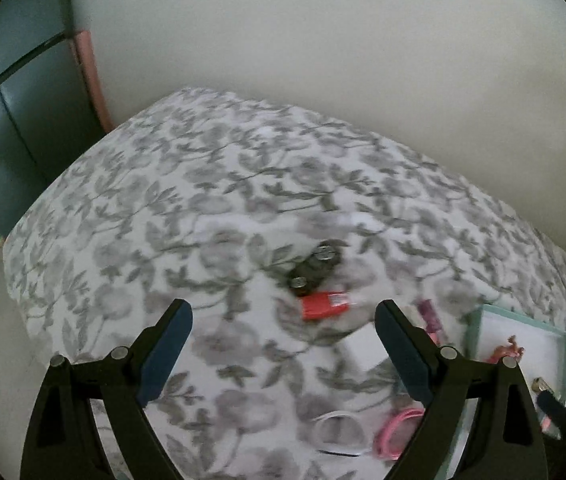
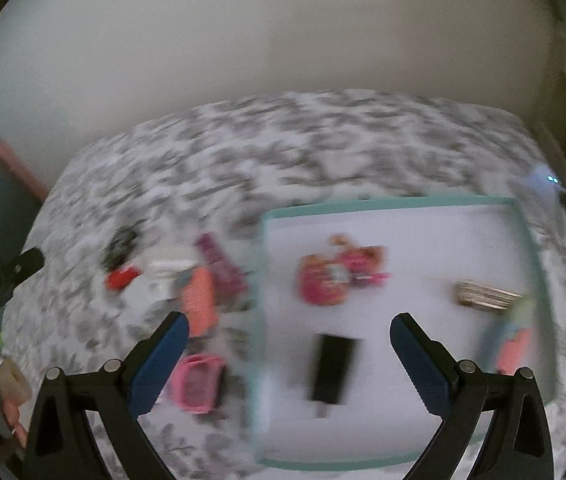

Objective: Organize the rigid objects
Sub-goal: 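Move both grippers away from the tray back over the object pile, then grasp the white watch band with the left gripper while the right grasps the pink watch band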

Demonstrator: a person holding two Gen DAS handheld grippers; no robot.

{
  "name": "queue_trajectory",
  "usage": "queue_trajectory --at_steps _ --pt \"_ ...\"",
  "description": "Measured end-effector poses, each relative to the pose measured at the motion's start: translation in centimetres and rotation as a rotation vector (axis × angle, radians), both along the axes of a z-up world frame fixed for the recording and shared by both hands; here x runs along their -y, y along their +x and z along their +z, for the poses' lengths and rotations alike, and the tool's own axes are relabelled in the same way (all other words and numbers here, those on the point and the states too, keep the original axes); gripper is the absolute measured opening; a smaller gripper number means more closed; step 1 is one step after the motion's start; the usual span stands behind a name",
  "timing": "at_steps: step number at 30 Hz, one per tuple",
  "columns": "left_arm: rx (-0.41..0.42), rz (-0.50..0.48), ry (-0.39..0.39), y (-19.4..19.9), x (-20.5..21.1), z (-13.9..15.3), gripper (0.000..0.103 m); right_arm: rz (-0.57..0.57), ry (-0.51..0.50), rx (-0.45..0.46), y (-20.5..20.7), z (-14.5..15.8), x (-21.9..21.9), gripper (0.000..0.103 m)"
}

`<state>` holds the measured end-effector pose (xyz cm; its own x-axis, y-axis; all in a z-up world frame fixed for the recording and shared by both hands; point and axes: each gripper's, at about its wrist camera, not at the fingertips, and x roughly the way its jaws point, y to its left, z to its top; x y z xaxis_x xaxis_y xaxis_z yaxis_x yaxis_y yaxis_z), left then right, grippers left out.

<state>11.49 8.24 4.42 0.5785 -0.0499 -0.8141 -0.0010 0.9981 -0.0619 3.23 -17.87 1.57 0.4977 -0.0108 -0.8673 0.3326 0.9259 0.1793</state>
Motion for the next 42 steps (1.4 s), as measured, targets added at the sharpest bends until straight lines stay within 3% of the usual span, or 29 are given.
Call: queue_trajectory --at_steps 4,8,16,19,34,37,42 --pt "-0.050 0.023 -0.022 0.1 -1.6 -1.1 0.093 0.081 0.024 -0.020 1.3 -1.1 -3.3 0.102" --pt "-0.181 0.006 -0.040 0.5 -1.3 -3.8 0.093 0.150 -0.001 -0.070 2.0 -2.6 -6.0 0.094" --pt "-0.348 -0.070 -0.056 0.4 0.9 -8.0 0.093 0.195 -0.006 -0.175 2.4 -5.9 -7.7 0.085" --pt "-0.368 -0.079 -0.051 0.3 1.4 -8.5 0.093 0.213 -0.009 -0.197 2.5 -6.6 -8.3 0.079" --pt "-0.448 -0.137 -0.018 0.4 3.8 -10.7 0.093 0.240 -0.074 -0.284 2.3 -9.7 -9.2 0.074" --pt "-0.467 -0.145 -0.015 0.1 4.3 -11.2 0.093 0.241 -0.099 -0.283 2.3 -9.8 -9.5 0.063" --pt "-0.487 -0.170 -0.031 -0.4 5.2 -12.0 0.093 0.264 -0.110 -0.283 1.8 -9.9 -10.1 0.059"
